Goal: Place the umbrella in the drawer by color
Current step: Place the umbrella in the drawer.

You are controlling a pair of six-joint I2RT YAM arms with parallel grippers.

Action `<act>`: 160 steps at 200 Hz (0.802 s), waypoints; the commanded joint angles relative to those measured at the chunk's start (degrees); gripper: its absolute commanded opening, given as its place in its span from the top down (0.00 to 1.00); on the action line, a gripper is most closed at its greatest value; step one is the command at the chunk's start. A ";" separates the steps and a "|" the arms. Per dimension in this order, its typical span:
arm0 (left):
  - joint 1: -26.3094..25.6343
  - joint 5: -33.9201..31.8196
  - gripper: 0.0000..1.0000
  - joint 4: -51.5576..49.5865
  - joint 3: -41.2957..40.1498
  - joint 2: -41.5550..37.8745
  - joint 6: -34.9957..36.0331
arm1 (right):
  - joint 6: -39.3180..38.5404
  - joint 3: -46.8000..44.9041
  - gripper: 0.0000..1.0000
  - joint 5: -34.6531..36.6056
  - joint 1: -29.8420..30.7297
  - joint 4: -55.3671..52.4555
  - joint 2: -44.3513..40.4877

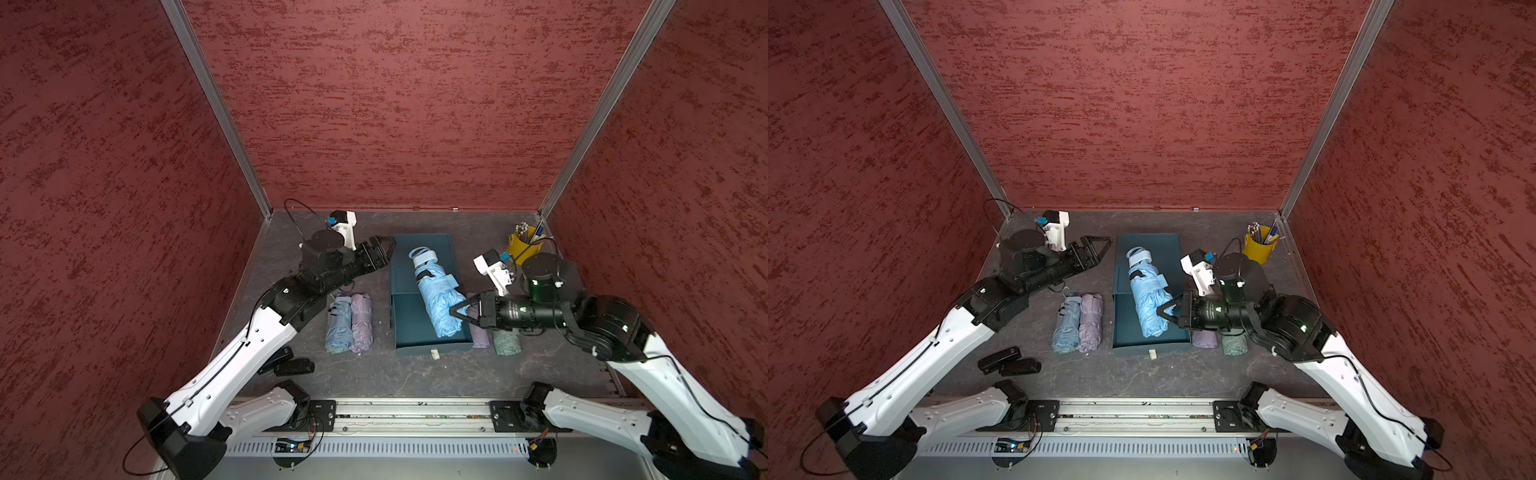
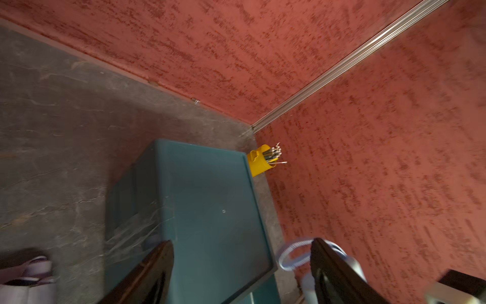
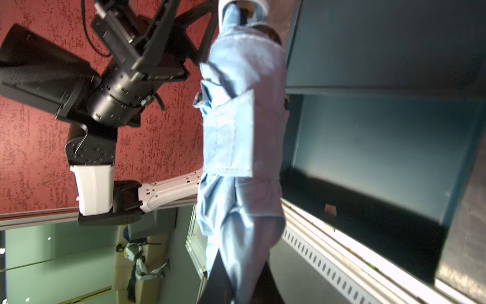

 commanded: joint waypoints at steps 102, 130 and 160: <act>-6.74 -9.10 0.37 -8.01 -1.13 9.87 7.55 | 16.19 -9.96 1.00 -3.47 5.10 6.20 2.89; -7.30 -9.64 0.39 -8.11 -1.81 9.71 8.49 | 16.06 -9.35 1.00 -1.35 5.18 9.18 6.23; -7.70 -10.21 0.40 -8.26 -2.62 9.65 9.19 | 16.39 -9.95 1.00 -0.59 5.05 12.45 10.28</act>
